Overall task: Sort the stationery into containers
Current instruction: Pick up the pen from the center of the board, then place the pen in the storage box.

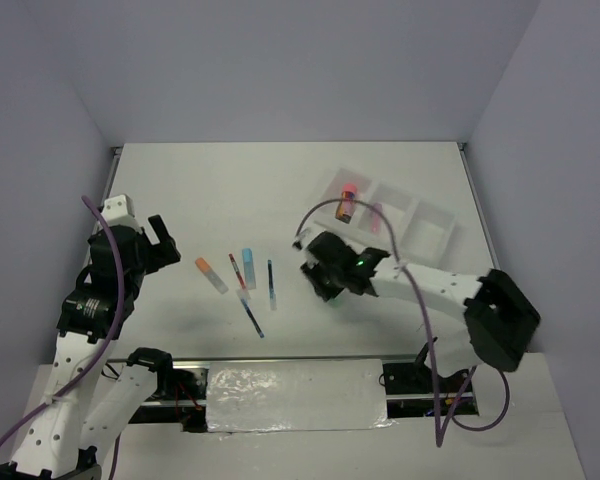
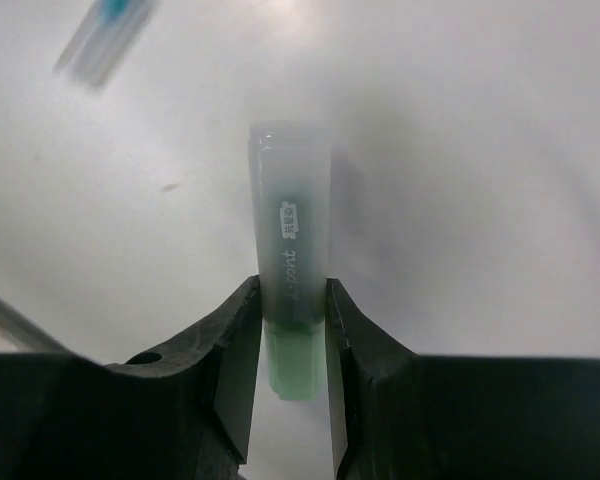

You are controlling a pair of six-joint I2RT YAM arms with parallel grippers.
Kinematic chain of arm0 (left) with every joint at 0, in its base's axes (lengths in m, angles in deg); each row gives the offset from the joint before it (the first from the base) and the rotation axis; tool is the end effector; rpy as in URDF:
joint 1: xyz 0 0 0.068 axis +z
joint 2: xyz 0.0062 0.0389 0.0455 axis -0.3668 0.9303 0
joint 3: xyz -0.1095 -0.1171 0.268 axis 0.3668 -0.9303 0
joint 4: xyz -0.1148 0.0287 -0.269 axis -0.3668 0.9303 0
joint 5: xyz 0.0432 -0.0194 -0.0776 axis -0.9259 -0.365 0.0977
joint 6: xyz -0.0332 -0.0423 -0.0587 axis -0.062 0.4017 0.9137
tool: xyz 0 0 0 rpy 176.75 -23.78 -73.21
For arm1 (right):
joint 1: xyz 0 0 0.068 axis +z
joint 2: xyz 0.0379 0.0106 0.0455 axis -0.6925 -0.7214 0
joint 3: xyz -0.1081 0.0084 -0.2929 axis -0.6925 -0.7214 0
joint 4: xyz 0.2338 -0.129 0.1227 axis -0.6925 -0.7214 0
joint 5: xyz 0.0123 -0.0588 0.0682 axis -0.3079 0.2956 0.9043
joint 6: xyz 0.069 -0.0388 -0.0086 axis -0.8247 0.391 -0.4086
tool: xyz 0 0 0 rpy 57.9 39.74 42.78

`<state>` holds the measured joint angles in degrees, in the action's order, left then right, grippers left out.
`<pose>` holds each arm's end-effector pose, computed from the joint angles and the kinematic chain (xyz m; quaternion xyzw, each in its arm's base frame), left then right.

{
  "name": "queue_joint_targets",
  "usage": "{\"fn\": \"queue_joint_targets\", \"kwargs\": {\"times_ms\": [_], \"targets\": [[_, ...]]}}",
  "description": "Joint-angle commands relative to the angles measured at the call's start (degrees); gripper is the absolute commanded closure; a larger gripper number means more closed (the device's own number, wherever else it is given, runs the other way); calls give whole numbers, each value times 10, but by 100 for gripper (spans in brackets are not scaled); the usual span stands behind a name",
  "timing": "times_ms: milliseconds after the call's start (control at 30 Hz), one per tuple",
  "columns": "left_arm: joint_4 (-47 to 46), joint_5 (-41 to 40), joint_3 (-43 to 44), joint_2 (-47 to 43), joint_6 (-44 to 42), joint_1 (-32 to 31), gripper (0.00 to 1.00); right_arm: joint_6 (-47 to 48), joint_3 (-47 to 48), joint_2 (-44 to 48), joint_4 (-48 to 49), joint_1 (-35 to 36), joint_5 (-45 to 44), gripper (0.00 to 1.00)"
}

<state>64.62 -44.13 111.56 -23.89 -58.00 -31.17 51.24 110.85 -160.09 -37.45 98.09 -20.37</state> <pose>0.1636 -0.0031 0.3662 -0.2099 0.8074 -0.0150 0.5512 0.1954 0.2642 0.1771 -0.4192 0.8732 0.0898 0.2317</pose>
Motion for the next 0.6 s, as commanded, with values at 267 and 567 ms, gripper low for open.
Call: {"fn": "queue_joint_targets", "kwargs": {"times_ms": [267, 567], "targets": [[-45, 122, 34, 139, 73, -27, 1, -203, 128, 57, 16, -339, -106, 81], [-86, 59, 59, 299, 141, -163, 1, -192, 251, -72, -19, -423, -105, 74]]}}
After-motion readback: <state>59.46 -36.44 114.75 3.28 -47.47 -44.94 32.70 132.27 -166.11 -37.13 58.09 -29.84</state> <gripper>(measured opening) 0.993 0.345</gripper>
